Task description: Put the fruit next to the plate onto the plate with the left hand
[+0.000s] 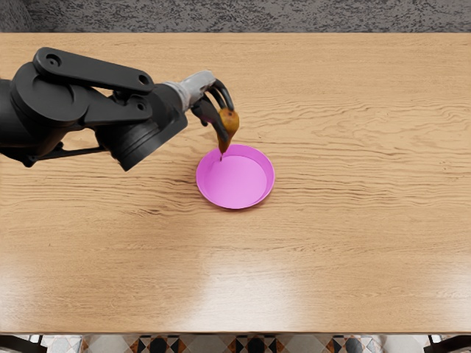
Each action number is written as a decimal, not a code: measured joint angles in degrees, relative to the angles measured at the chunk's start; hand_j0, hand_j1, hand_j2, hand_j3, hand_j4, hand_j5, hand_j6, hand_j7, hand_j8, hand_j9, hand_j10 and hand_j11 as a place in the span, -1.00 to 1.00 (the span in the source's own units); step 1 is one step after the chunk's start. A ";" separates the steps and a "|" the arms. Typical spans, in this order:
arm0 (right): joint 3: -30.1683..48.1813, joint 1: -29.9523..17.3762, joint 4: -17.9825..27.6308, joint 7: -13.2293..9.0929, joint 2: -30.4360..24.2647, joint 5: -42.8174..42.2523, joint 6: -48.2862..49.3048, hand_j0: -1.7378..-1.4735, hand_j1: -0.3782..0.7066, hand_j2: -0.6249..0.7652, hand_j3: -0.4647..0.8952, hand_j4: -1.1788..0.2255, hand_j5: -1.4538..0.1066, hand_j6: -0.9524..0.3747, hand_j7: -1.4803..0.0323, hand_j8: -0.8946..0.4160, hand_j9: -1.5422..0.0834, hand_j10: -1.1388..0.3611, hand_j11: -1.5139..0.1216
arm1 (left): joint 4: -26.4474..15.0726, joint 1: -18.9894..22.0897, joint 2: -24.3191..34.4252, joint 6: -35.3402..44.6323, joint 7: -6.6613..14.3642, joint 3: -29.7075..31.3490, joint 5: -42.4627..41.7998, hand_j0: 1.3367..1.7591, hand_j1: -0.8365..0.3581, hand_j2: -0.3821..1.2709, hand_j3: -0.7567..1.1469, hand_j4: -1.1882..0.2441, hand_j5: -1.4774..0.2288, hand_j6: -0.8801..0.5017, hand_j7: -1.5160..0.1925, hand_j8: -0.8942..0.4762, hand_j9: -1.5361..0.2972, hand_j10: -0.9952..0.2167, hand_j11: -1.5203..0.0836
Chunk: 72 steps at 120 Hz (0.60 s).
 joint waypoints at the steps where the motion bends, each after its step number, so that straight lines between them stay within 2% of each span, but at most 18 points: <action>1: 0.00 0.00 0.00 0.00 0.00 0.00 0.00 -0.40 -0.92 -0.10 -0.32 0.67 0.85 0.42 0.94 0.35 0.88 0.51 0.84 | 0.00 0.03 -0.05 0.00 0.00 -0.03 0.00 0.50 -0.46 0.66 -0.20 -0.43 -0.68 -0.36 -0.61 -0.51 -0.58 -0.78 -0.54; 27: 0.00 0.00 0.00 0.01 0.00 0.00 0.00 -0.40 -0.92 -0.10 -0.32 0.67 0.85 0.42 0.94 0.35 0.88 0.51 0.84 | -0.02 -0.12 -0.84 0.02 -0.02 -0.41 -0.05 0.49 -0.48 0.72 -0.20 -0.47 -0.65 -0.39 -0.59 -0.55 -0.57 -0.75 -0.53; 40: 0.00 0.00 0.00 0.00 0.00 0.00 0.00 -0.40 -0.92 -0.10 -0.32 0.67 0.85 0.42 0.94 0.35 0.88 0.51 0.84 | -0.19 0.18 -2.76 0.30 -0.88 -0.52 0.08 0.50 0.01 0.23 -0.20 -0.08 -0.17 -0.19 -0.11 -0.28 -0.14 -0.27 -0.03; 52: 0.00 0.00 0.00 0.01 0.00 0.00 0.00 -0.40 -0.92 -0.10 -0.32 0.67 0.85 0.42 0.94 0.35 0.88 0.51 0.84 | -0.85 0.47 -1.66 0.36 -1.39 -0.36 -0.06 0.51 0.38 -0.07 -0.20 0.20 0.17 -0.02 0.23 -0.06 0.17 0.08 0.32; 61: -0.01 0.00 0.00 0.01 0.00 0.00 0.00 -0.40 -0.92 -0.10 -0.32 0.67 0.85 0.42 0.94 0.35 0.88 0.51 0.84 | -3.48 0.80 6.96 -1.45 -1.53 0.01 -0.09 0.51 0.56 -0.21 -0.20 0.33 0.34 0.06 0.39 0.05 0.32 0.24 0.49; 68: 0.00 0.00 0.00 0.01 0.00 0.00 0.00 -0.40 -0.92 -0.10 -0.32 0.67 0.85 0.42 0.94 0.35 0.88 0.51 0.84 | -5.91 1.06 17.39 -10.85 -1.42 0.19 -0.24 0.52 0.66 -0.29 -0.20 0.41 0.43 0.11 0.48 0.11 0.41 0.34 0.59; 72: 0.00 0.00 0.00 0.01 0.00 0.00 0.00 -0.40 -0.92 -0.10 -0.32 0.67 0.85 0.42 0.94 0.35 0.88 0.51 0.84 | -6.70 3.58 23.20 -16.43 -1.35 0.35 -0.28 0.52 0.71 -0.33 -0.20 0.45 0.48 0.13 0.52 0.13 0.44 0.38 0.63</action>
